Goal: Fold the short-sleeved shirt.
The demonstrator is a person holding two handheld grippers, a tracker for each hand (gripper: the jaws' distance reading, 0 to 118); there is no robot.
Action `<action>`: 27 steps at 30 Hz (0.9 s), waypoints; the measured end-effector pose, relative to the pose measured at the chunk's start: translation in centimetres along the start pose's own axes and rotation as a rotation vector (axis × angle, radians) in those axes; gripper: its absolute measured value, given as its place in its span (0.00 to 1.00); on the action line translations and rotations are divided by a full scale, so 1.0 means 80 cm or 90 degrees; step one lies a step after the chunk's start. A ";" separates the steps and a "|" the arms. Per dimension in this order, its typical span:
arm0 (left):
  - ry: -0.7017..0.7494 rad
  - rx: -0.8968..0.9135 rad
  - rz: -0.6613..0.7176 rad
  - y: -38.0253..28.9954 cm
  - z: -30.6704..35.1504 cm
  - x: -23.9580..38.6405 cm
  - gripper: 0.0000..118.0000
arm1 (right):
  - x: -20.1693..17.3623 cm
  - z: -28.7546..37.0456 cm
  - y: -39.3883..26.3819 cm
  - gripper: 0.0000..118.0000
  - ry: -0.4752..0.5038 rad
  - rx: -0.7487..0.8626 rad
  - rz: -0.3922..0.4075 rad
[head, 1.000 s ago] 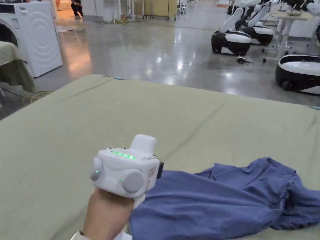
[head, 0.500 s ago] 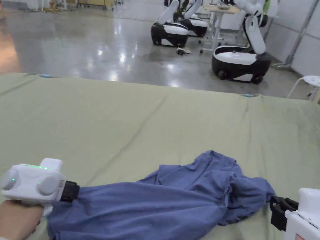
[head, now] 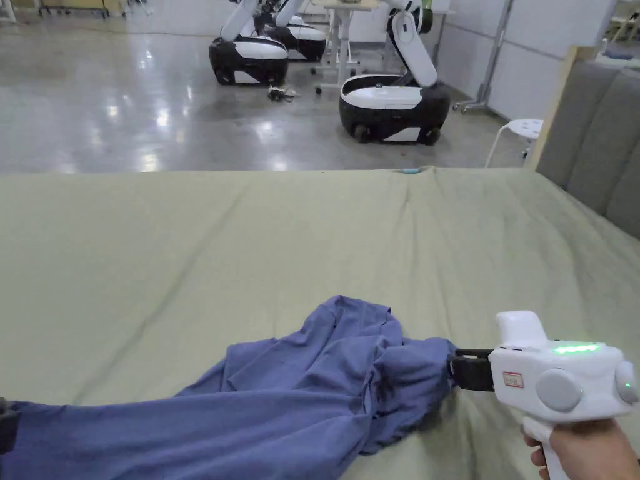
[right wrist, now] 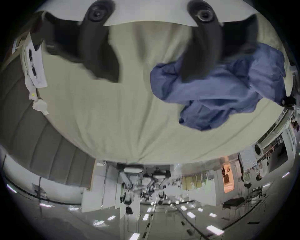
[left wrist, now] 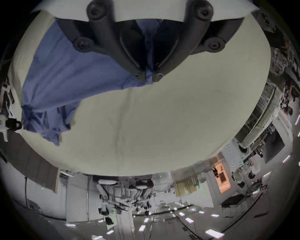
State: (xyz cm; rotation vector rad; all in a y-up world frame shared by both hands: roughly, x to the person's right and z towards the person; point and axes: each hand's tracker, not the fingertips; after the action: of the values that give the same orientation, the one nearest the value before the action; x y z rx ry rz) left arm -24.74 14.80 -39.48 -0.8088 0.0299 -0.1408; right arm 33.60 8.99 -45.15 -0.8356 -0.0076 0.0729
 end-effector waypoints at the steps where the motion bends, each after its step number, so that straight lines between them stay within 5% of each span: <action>1: -0.001 0.001 -0.004 0.002 0.003 0.002 0.04 | -0.003 -0.015 0.000 0.84 -0.007 -0.009 0.020; 5: -0.007 -0.006 0.014 0.002 0.001 0.006 0.04 | -0.025 -0.051 0.004 0.83 0.023 -0.022 0.069; 6: -0.005 -0.014 0.017 0.001 -0.003 0.006 0.04 | -0.029 -0.052 0.006 0.76 0.034 -0.012 0.072; 8: 0.003 -0.027 0.019 -0.001 -0.012 0.004 0.04 | -0.032 -0.050 0.011 0.26 0.035 -0.002 0.063; 9: 0.006 -0.033 0.024 -0.003 -0.014 0.003 0.04 | -0.033 -0.045 0.010 0.15 -0.007 0.006 0.054; 11: 0.009 -0.043 0.037 -0.007 -0.017 -0.001 0.04 | -0.024 -0.028 0.008 0.10 0.040 0.003 0.011; 15: -0.009 -0.020 0.094 -0.009 -0.008 -0.012 0.04 | -0.012 0.028 0.015 0.10 0.024 0.024 -0.012; 27: -0.006 0.122 0.094 0.073 0.123 -0.058 0.04 | -0.036 0.218 0.111 0.09 0.052 0.186 -0.004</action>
State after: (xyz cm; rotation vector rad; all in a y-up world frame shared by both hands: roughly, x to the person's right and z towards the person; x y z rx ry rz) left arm -27.87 26.45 -37.01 -0.6141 0.0658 -0.0004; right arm 29.55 27.67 -39.99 -0.5456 0.0755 0.0334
